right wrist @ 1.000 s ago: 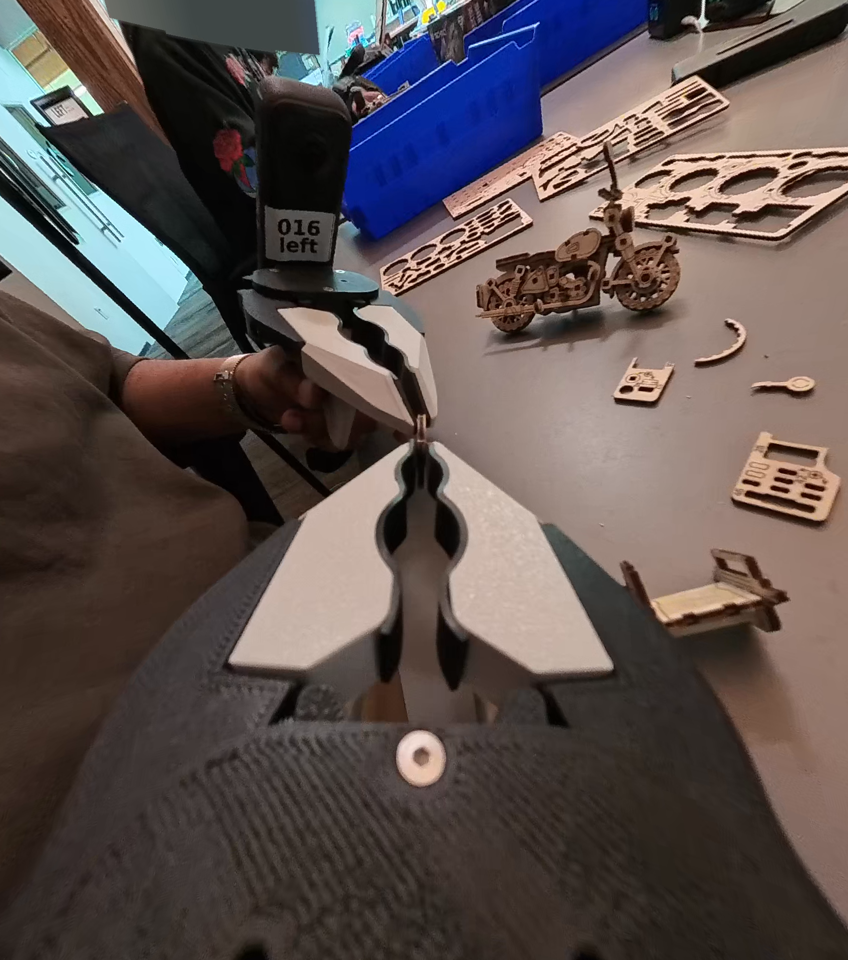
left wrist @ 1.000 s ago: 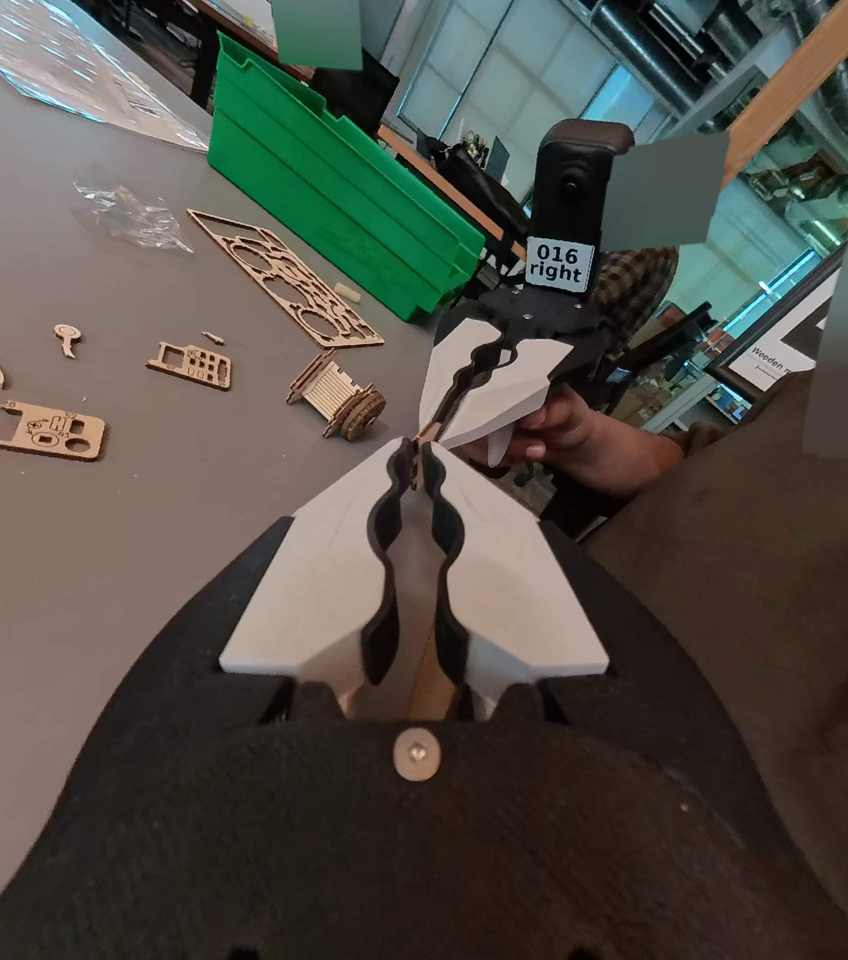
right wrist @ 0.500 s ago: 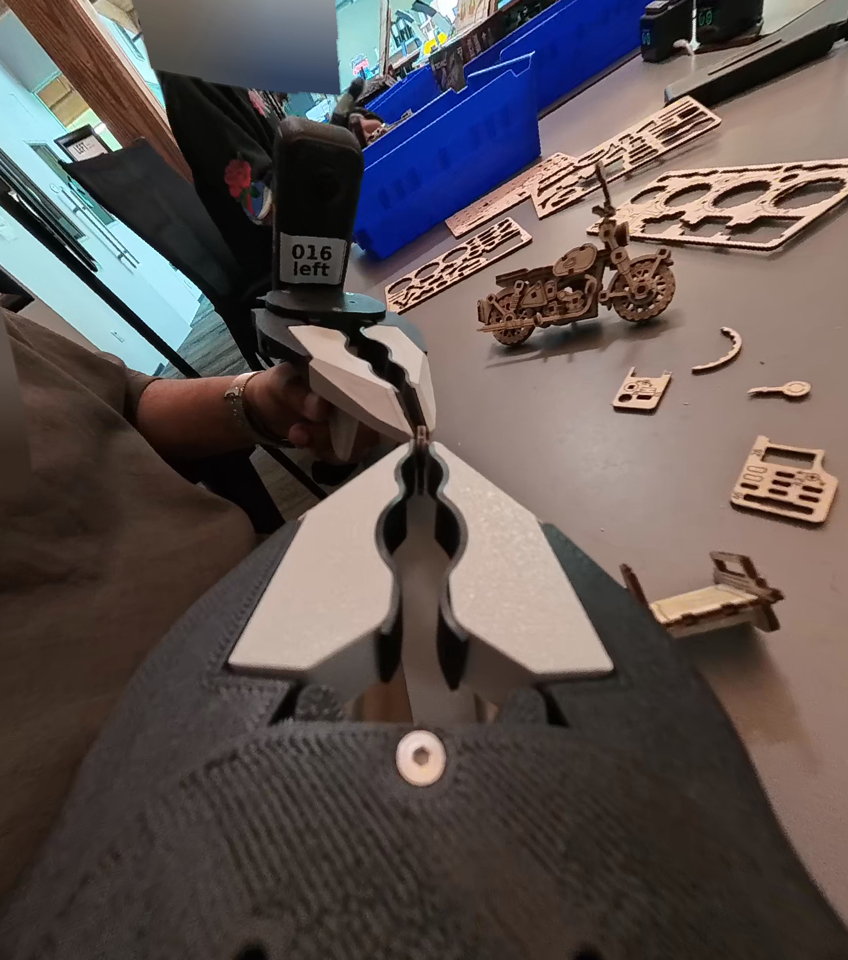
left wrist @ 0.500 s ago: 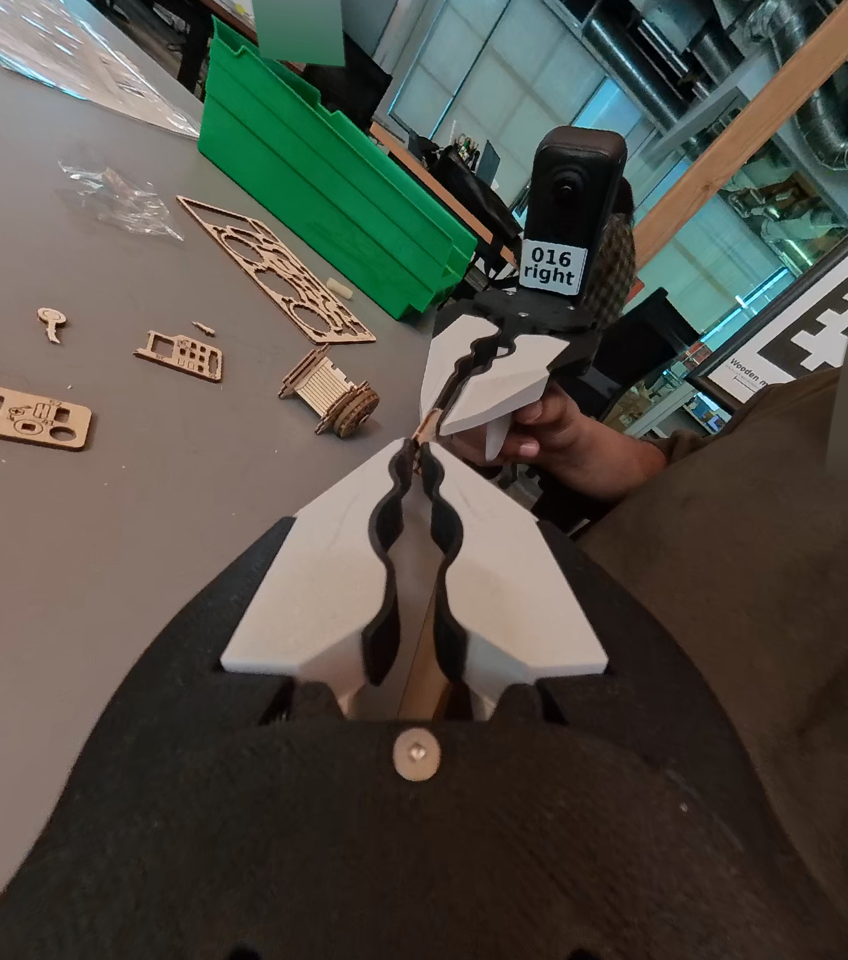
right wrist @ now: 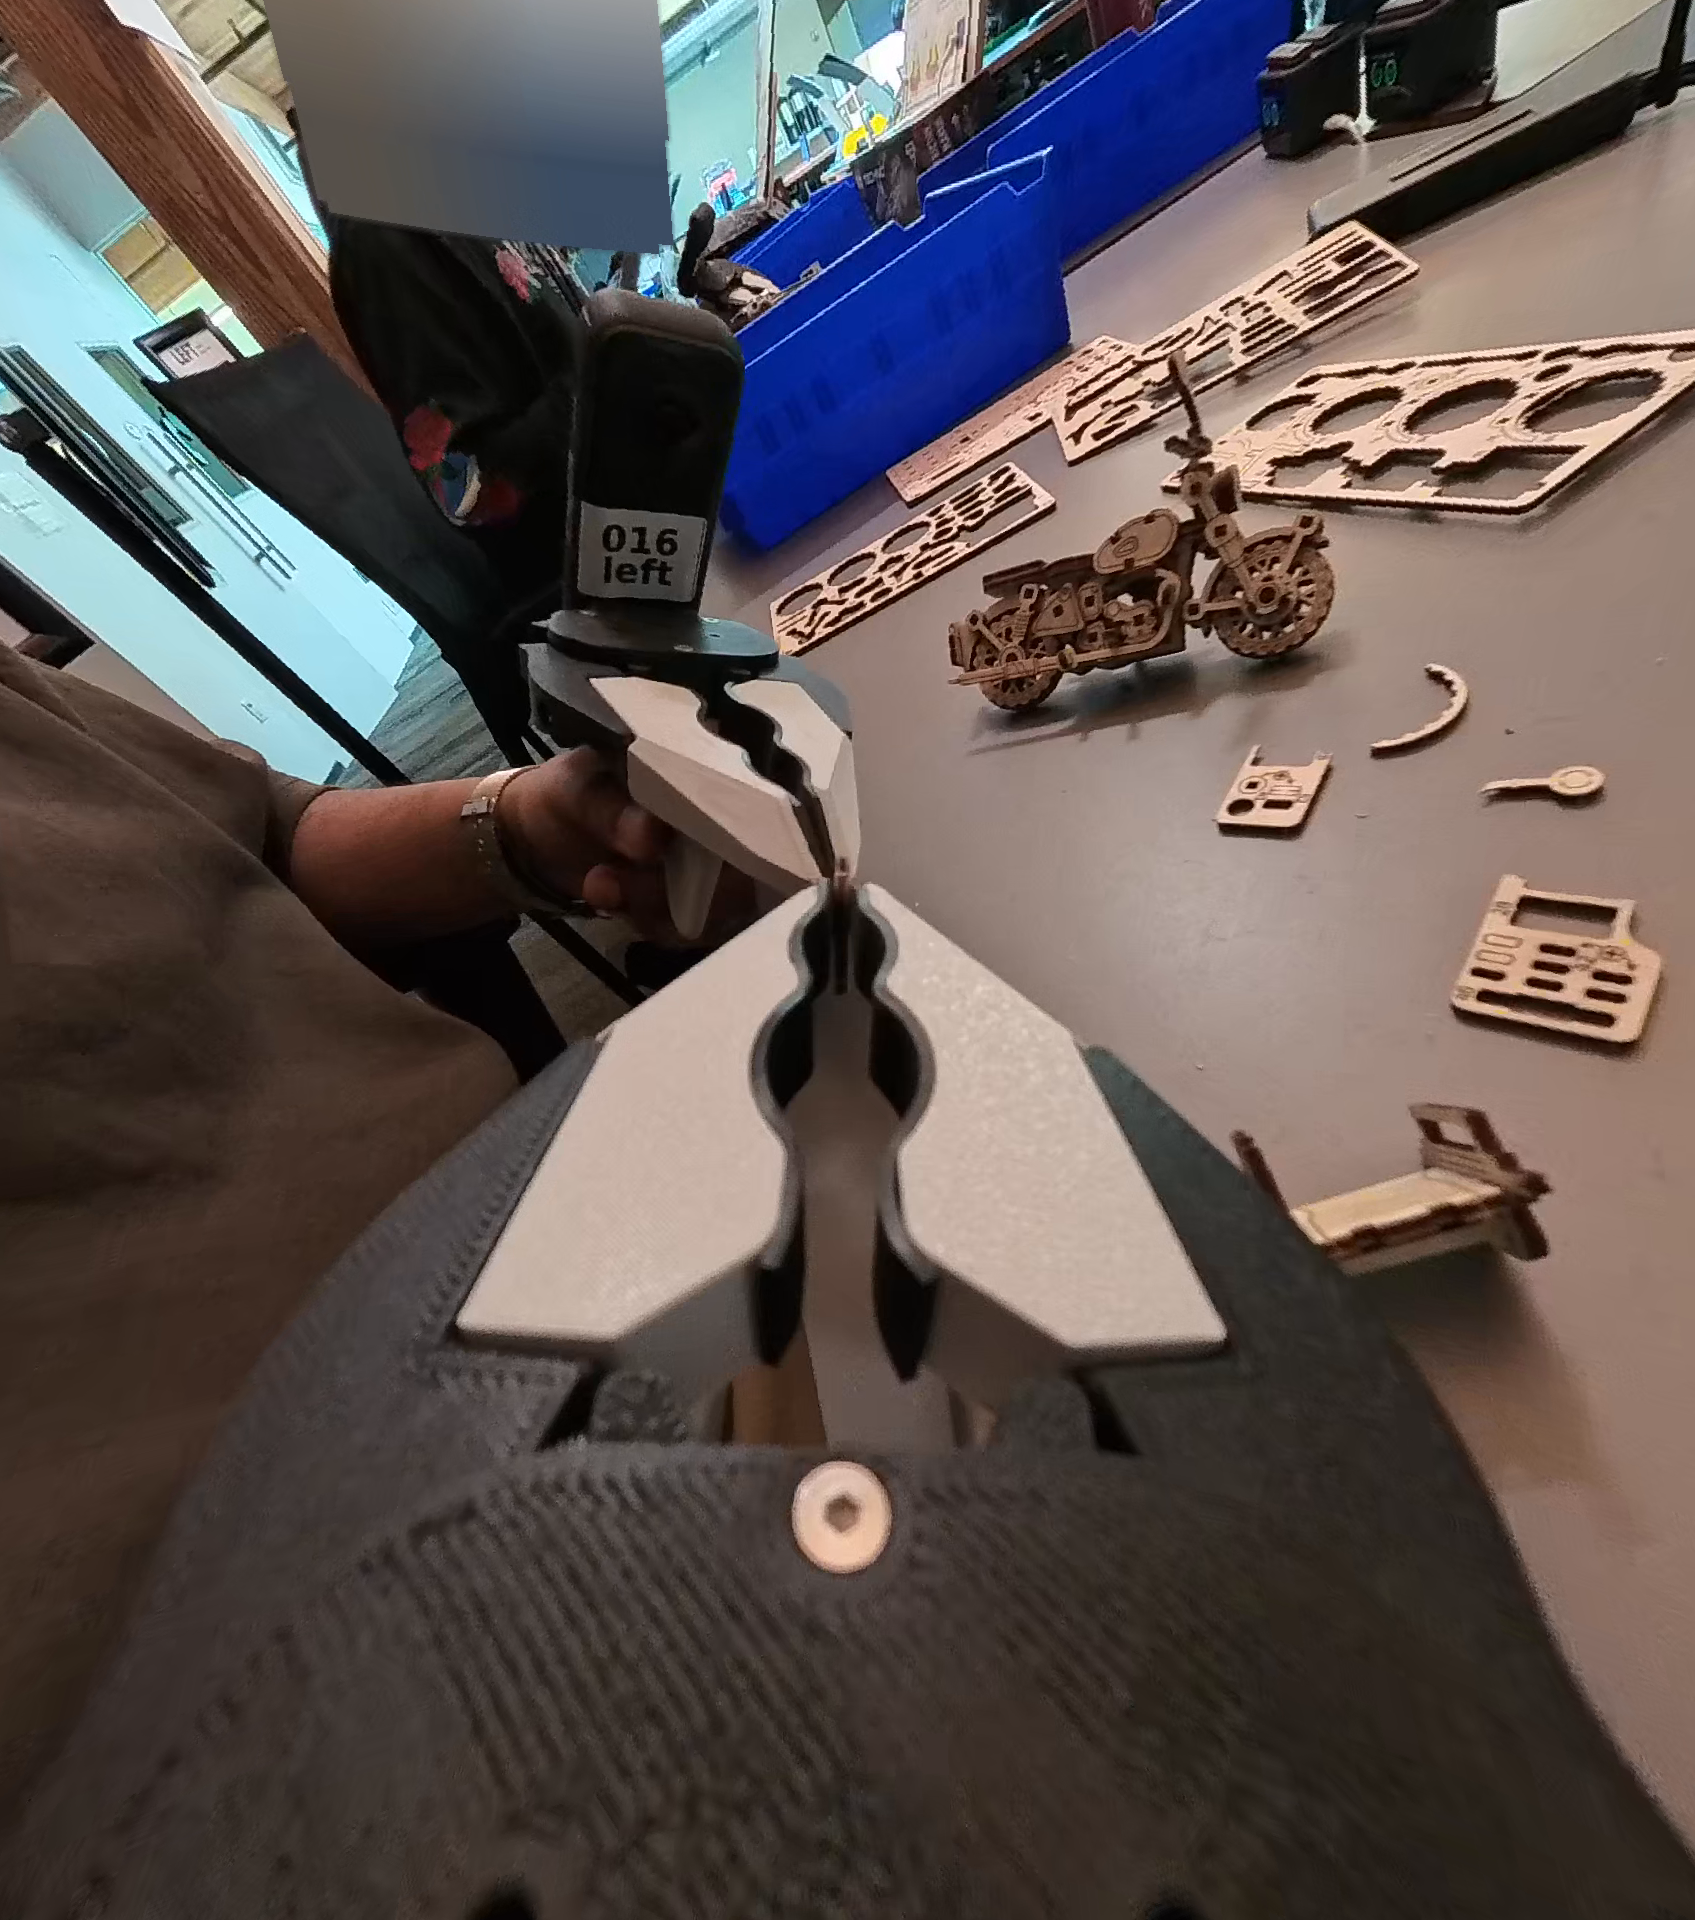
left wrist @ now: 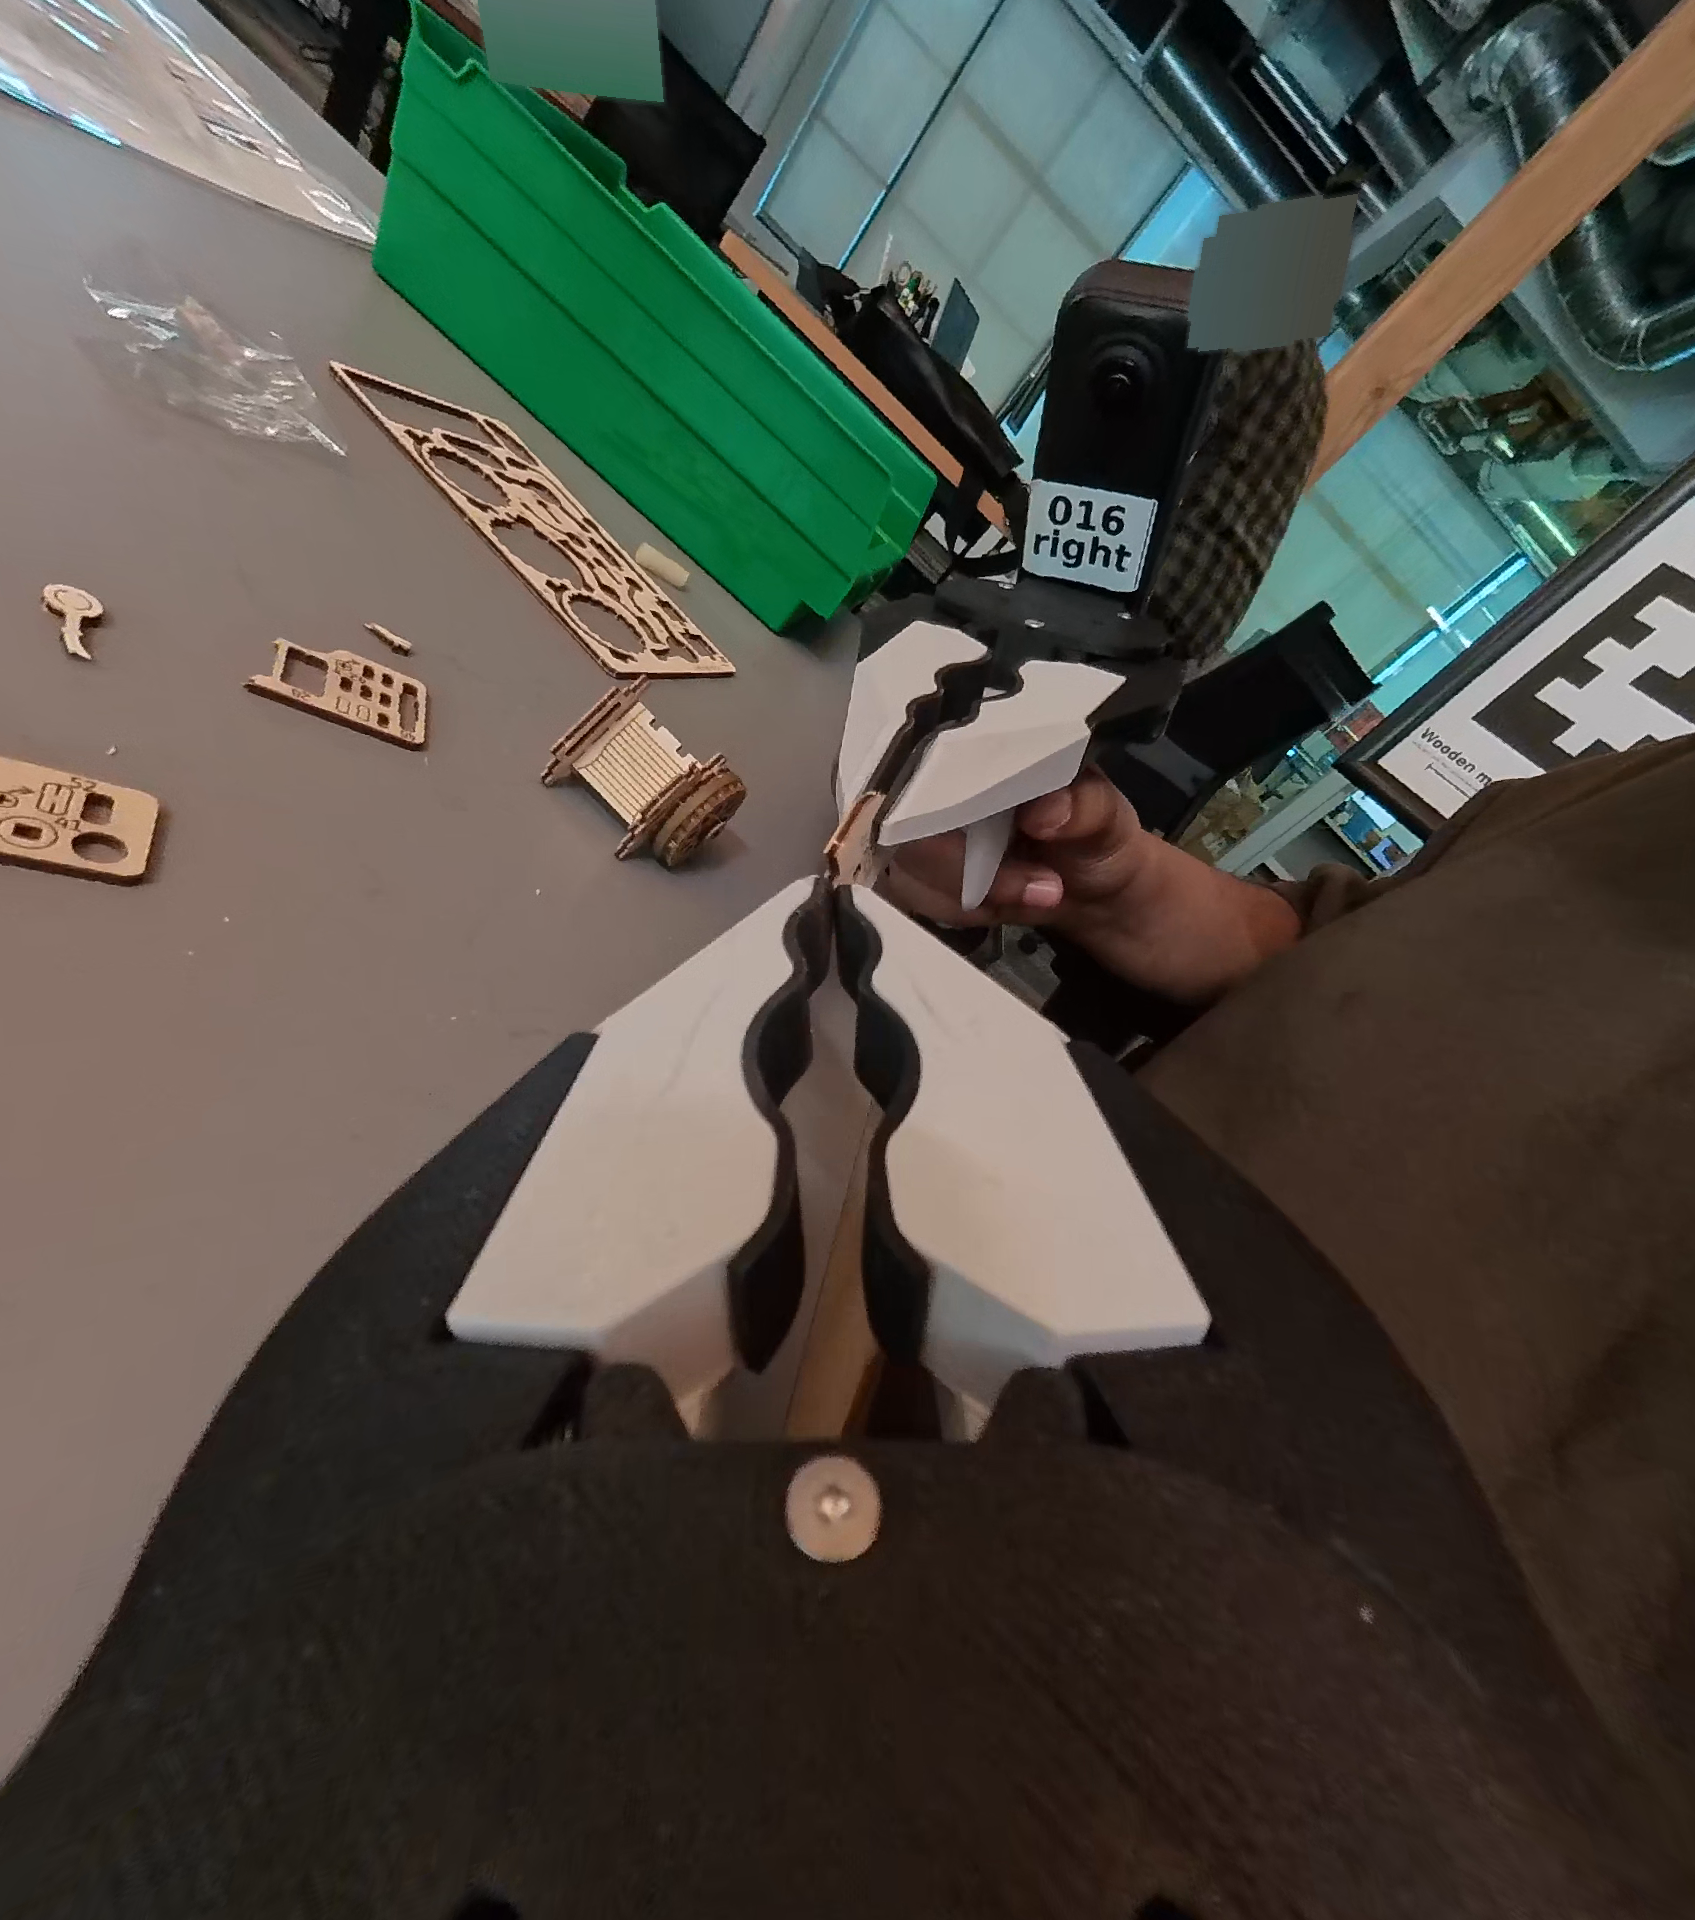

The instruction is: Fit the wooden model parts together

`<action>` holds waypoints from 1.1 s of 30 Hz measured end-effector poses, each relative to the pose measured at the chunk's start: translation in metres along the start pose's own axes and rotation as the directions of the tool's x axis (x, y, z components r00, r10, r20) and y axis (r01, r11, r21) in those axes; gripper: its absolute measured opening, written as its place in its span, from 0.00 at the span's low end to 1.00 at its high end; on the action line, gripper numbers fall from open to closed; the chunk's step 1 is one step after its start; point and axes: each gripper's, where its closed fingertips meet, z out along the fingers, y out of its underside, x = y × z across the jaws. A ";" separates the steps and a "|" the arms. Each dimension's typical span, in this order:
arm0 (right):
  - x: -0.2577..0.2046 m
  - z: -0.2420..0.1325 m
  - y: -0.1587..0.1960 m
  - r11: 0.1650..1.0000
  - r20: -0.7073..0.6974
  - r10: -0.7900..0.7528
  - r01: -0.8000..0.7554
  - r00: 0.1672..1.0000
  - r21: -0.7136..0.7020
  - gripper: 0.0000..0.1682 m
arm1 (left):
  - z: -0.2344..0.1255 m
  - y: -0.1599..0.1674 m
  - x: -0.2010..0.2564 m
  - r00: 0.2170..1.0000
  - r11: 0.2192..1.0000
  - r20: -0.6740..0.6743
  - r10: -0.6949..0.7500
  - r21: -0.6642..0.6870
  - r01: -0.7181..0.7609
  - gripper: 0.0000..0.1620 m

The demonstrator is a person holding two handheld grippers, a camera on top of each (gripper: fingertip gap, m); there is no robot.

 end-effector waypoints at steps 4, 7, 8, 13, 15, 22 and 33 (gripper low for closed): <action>0.000 0.000 0.000 1.000 0.000 0.002 -0.002 1.000 0.003 0.00 | 0.000 -0.001 0.000 1.000 1.000 0.000 -0.002 0.003 0.002 0.00; 0.000 0.001 -0.001 1.000 0.001 0.008 -0.008 1.000 0.008 0.00 | -0.001 -0.001 -0.001 1.000 1.000 -0.001 -0.010 0.008 0.010 0.00; 0.000 0.001 -0.001 1.000 0.002 0.011 -0.011 1.000 0.010 0.00 | -0.001 -0.002 -0.001 1.000 1.000 -0.003 -0.013 0.012 0.013 0.00; 0.000 0.002 0.000 1.000 0.002 0.012 -0.012 1.000 0.008 0.01 | -0.002 -0.004 -0.001 1.000 0.999 -0.009 -0.030 0.025 0.030 0.00; 0.000 0.002 0.000 1.000 0.001 0.012 -0.012 1.000 0.008 0.01 | -0.003 -0.005 -0.001 0.999 0.999 -0.012 -0.038 0.030 0.039 0.00; 0.001 0.002 -0.001 1.000 -0.002 0.021 -0.021 1.000 0.010 0.02 | -0.003 -0.006 -0.002 0.998 0.997 -0.018 -0.062 0.040 0.062 0.00; 0.017 -0.016 -0.011 0.996 -0.150 -0.094 0.092 0.984 -0.022 0.04 | -0.005 0.006 -0.013 0.988 0.994 0.118 0.097 -0.065 -0.089 0.00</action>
